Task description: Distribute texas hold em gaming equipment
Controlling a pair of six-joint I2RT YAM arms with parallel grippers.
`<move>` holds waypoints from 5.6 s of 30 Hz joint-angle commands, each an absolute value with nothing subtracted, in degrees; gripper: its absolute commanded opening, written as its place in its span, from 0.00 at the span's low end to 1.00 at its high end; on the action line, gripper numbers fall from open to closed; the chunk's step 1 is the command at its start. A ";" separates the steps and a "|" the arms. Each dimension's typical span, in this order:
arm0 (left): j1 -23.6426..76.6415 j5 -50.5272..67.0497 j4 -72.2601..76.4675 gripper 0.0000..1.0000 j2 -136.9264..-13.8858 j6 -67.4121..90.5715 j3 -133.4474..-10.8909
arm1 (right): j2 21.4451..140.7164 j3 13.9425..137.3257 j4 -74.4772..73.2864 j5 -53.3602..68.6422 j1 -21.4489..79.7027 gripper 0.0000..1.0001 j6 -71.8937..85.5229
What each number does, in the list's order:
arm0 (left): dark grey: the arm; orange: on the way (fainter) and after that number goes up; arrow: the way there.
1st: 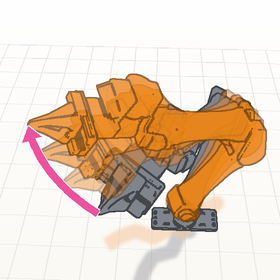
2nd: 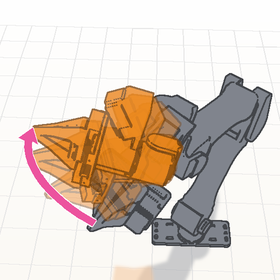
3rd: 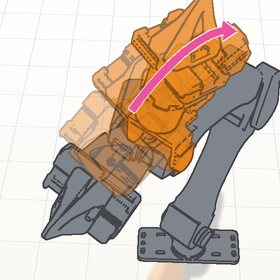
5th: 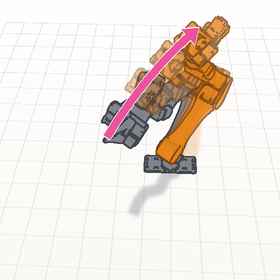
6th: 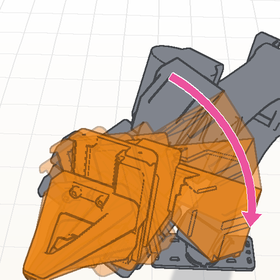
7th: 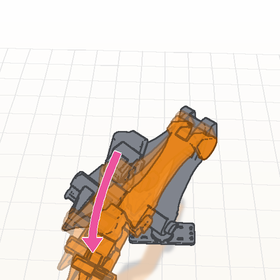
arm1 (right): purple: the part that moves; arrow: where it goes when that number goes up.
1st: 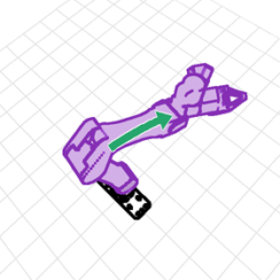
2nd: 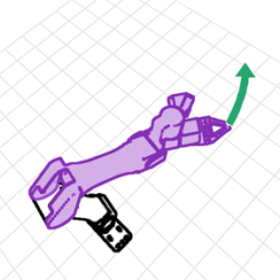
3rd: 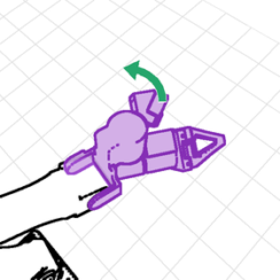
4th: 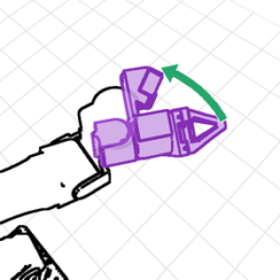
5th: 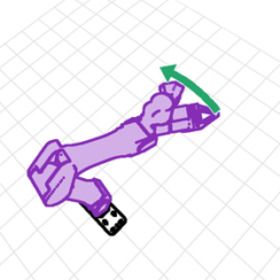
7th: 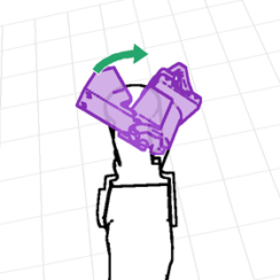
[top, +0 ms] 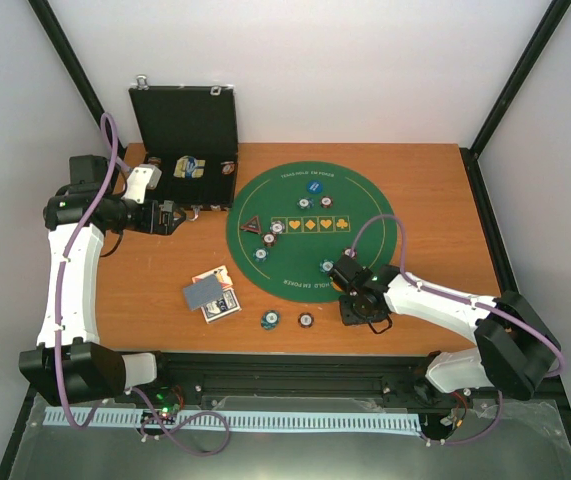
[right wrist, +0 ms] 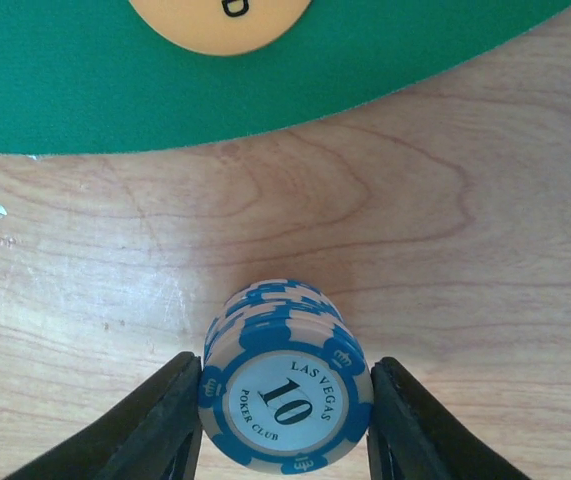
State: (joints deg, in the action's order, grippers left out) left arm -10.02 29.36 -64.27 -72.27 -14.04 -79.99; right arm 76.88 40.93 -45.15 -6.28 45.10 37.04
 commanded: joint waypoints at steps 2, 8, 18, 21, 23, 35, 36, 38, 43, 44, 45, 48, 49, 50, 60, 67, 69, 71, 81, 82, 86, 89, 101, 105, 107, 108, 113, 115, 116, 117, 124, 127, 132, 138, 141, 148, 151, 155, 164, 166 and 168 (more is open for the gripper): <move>-10.38 29.57 -63.81 1.00 -71.54 -13.58 -80.97 | 76.29 40.77 -44.41 -7.71 45.74 0.40 37.79; -10.46 29.39 -63.90 1.00 -71.39 -13.77 -80.97 | 76.24 40.91 -44.36 -7.66 45.71 0.32 37.70; -10.44 29.42 -63.72 1.00 -71.54 -13.35 -81.19 | 71.74 47.83 -50.19 -9.17 45.70 0.26 37.60; -10.38 29.29 -63.72 1.00 -71.54 -13.35 -81.44 | 71.64 51.90 -52.00 -10.22 45.66 0.26 36.85; -10.42 29.23 -63.80 1.00 -71.54 -13.35 -81.56 | 73.03 55.05 -52.85 -11.19 45.30 0.26 35.79; -10.45 29.42 -63.89 1.00 -72.31 -13.16 -81.81 | 96.87 83.48 -50.32 -11.47 30.70 0.25 22.90; -10.46 29.54 -63.85 1.00 -72.35 -13.10 -81.97 | 99.74 86.33 -50.16 -11.46 29.52 0.25 22.22; -10.39 29.83 -63.86 1.00 -72.49 -13.07 -82.18 | 105.53 92.13 -50.23 -10.89 27.35 0.25 21.20; -10.43 29.80 -64.15 1.00 -73.44 -13.12 -83.11 | 120.50 107.10 -51.86 -10.09 23.63 0.25 19.75; -10.40 29.87 -64.29 1.00 -73.61 -13.22 -83.31 | 123.06 109.70 -52.30 -10.06 23.21 0.25 19.54; -10.41 29.95 -64.33 1.00 -73.72 -13.26 -83.48 | 125.40 112.18 -52.93 -10.18 22.94 0.25 19.36; -10.40 30.30 -64.46 1.00 -73.94 -13.34 -83.97 | 131.96 119.30 -54.65 -10.86 22.10 0.25 18.65; -10.45 30.23 -64.51 1.00 -73.95 -13.42 -84.02 | 133.74 121.41 -55.15 -10.92 21.81 0.25 18.43; -10.46 30.18 -64.51 1.00 -74.09 -13.52 -83.97 | 135.48 123.27 -55.58 -10.82 21.48 0.25 18.37; -10.44 29.79 -63.90 1.00 -74.93 -13.82 -83.24 | 143.62 133.01 -56.92 -8.60 19.74 0.26 17.50; -10.41 29.55 -63.67 1.00 -75.43 -14.00 -83.19 | 147.57 136.82 -57.25 -6.92 19.21 0.26 17.68; -10.38 29.25 -63.64 1.00 -75.43 -14.13 -83.27 | 148.57 137.74 -57.39 -6.12 19.03 0.27 17.80; -10.43 29.10 -63.61 1.00 -75.40 -14.23 -83.28 | 149.38 138.62 -57.48 -5.87 19.00 0.28 17.95; -10.44 29.11 -63.54 1.00 -74.85 -14.19 -82.12 | 147.09 139.84 -58.95 -6.57 18.33 0.64 17.15; -10.43 29.13 -63.59 1.00 -74.74 -14.14 -82.08 | 146.31 139.83 -59.18 -6.71 18.36 0.65 17.09; -10.44 29.25 -63.61 1.00 -74.12 -13.97 -82.17 | 142.20 139.45 -60.61 -7.95 18.35 0.65 17.12; -10.38 29.21 -63.68 1.00 -73.96 -13.89 -82.22 | 136.89 135.82 -61.28 -8.52 18.41 0.65 17.51; -10.40 29.53 -64.34 1.00 -72.32 -13.71 -82.00 | 94.84 73.18 -46.19 -10.25 30.49 0.77 23.82; -10.41 29.55 -64.43 1.00 -71.69 -13.75 -81.48 | 84.39 58.42 -43.77 -9.09 34.71 0.81 29.30; -10.39 29.49 -64.57 1.00 -71.61 -13.76 -81.49 | 80.43 53.51 -43.33 -8.25 36.62 0.81 31.49; -10.43 29.40 -64.60 1.00 -71.53 -13.79 -81.54 | 78.86 51.62 -43.37 -8.14 37.50 0.82 32.69; -10.39 29.49 -64.51 1.00 -71.17 -13.54 -81.71 | 75.63 45.22 -43.07 -7.63 41.41 0.82 36.57; -10.44 29.53 -64.56 1.00 -71.27 -13.32 -81.82 | 76.09 43.30 -41.64 -6.96 42.16 0.80 37.30; -10.39 29.67 -64.60 1.00 -71.28 -13.27 -81.83 | 76.42 42.38 -40.83 -6.34 42.29 0.79 37.50; -10.38 29.69 -64.60 1.00 -71.24 -13.18 -81.83 | 76.96 41.81 -40.30 -6.10 42.48 0.78 37.66; -10.42 29.50 -64.64 1.00 -71.18 -13.36 -81.19 | 77.95 40.02 -38.69 -5.72 43.39 0.69 38.07; -10.44 29.58 -64.64 1.00 -71.28 -13.28 -81.50 | 78.58 39.82 -38.61 -5.80 43.80 0.65 38.05; -10.45 29.48 -64.53 1.00 -71.45 -13.18 -81.80 | 79.06 39.57 -38.90 -6.13 44.21 0.60 37.99; -10.38 29.57 -64.51 1.00 -71.53 -13.16 -81.83 | 78.94 39.43 -39.52 -6.94 44.34 0.56 38.09; -10.42 29.56 -64.43 1.00 -71.61 -13.19 -81.78 | 79.19 39.55 -40.05 -7.44 44.40 0.54 38.07; -10.40 29.49 -64.33 1.00 -71.63 -13.26 -81.86 | 79.39 39.55 -40.69 -8.35 44.38 0.51 37.97; -10.41 29.49 -64.39 1.00 -71.63 -13.34 -81.95 | 79.83 39.39 -40.88 -8.71 44.43 0.51 37.85; -10.38 29.32 -64.36 1.00 -71.48 -13.44 -82.09 | 79.45 39.42 -40.87 -8.62 44.47 0.50 37.80; -10.42 29.17 -64.36 1.00 -71.46 -13.45 -82.15 | 79.48 39.81 -40.87 -8.22 44.47 0.43 37.53; -10.37 29.21 -64.37 1.00 -71.46 -13.45 -82.18 | 79.83 39.60 -40.87 -8.30 44.47 0.45 37.52; -10.40 29.14 -64.34 1.00 -71.46 -13.44 -82.11 | 79.98 39.35 -40.79 -8.27 44.47 0.46 37.52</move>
State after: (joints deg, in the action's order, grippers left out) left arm -10.02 28.91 -64.34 -72.25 -13.72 -80.99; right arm 79.33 40.01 -40.51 -7.09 43.75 37.34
